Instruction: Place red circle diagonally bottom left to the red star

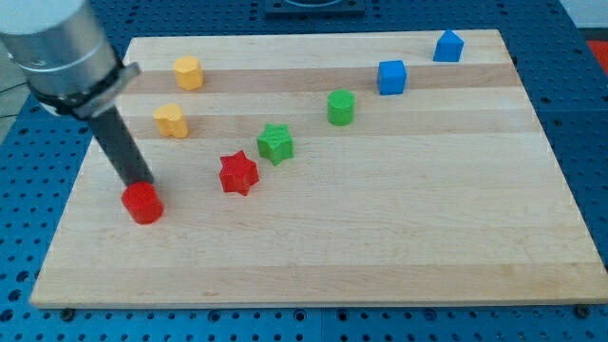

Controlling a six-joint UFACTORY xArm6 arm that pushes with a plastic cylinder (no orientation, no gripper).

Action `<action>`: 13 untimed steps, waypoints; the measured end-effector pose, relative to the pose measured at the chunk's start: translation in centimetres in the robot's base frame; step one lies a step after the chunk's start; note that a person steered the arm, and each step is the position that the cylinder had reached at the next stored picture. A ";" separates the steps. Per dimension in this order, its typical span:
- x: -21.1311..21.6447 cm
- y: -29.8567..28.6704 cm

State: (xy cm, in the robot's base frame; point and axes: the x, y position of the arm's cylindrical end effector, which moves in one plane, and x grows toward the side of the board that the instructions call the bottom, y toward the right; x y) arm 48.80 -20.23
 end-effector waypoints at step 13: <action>5.9 7.1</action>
State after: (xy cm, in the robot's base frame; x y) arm 54.66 -13.13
